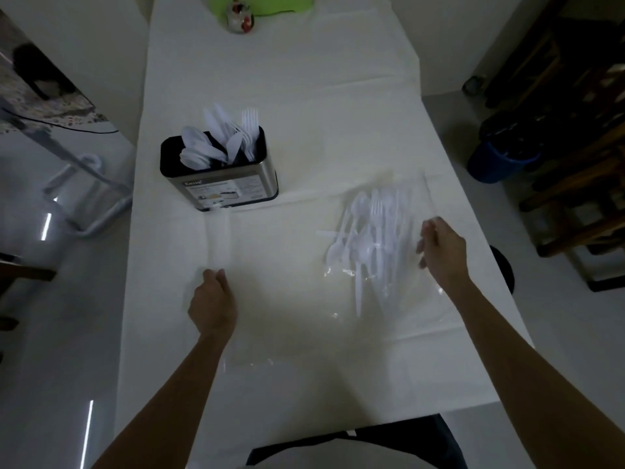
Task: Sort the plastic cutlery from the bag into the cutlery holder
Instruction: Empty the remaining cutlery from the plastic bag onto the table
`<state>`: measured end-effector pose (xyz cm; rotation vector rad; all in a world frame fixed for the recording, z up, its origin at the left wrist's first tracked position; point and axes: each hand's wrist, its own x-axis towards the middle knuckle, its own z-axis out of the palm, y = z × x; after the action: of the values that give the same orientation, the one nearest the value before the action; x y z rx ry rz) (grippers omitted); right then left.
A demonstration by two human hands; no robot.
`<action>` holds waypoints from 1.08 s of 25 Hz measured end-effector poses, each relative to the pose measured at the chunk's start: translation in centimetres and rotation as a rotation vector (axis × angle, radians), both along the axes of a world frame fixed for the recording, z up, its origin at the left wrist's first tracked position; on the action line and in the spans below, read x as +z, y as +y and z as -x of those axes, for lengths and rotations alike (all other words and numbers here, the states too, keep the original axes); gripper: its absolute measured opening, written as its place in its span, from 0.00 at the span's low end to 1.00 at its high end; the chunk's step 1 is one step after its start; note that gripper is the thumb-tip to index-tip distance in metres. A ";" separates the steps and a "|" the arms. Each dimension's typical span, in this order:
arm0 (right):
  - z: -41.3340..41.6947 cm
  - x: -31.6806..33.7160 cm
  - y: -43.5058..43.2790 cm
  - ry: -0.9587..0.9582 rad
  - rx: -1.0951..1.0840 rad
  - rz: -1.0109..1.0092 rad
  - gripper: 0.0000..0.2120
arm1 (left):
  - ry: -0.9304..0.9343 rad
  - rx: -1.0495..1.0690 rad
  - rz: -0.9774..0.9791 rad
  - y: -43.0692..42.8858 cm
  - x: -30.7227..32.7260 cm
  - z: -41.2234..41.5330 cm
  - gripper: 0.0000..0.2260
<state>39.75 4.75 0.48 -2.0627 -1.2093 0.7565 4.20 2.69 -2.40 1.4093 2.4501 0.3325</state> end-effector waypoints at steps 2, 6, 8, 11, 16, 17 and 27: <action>0.4 2.1 0.2 -0.063 0.096 -0.115 0.14 | -0.033 0.004 -0.005 -0.1 -0.1 -0.4 0.16; 1.1 7.8 1.8 0.075 0.179 -0.038 0.16 | -0.115 0.059 -0.087 -0.6 -0.3 -1.6 0.16; 0.6 8.8 2.1 0.032 0.190 0.247 0.18 | -0.183 0.158 -0.140 -0.5 -0.2 -1.8 0.17; 0.3 8.5 1.6 -0.235 0.286 0.132 0.13 | -0.196 0.098 -0.123 -0.5 -0.5 -1.6 0.16; 2.6 10.8 0.3 -0.186 0.293 -0.382 0.16 | -0.368 0.027 -0.152 -0.4 -1.3 -1.6 0.10; 3.2 11.4 0.1 -0.110 0.289 -0.415 0.15 | -0.470 0.044 -0.167 -0.4 -1.2 -1.6 0.08; 3.3 10.8 -1.3 0.002 0.328 -0.487 0.17 | -0.795 0.312 -0.185 1.1 -0.4 -0.7 0.10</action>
<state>36.46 3.42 11.26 -1.4882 -1.5729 0.5357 4.86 3.81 -2.82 0.7184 1.9694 0.9915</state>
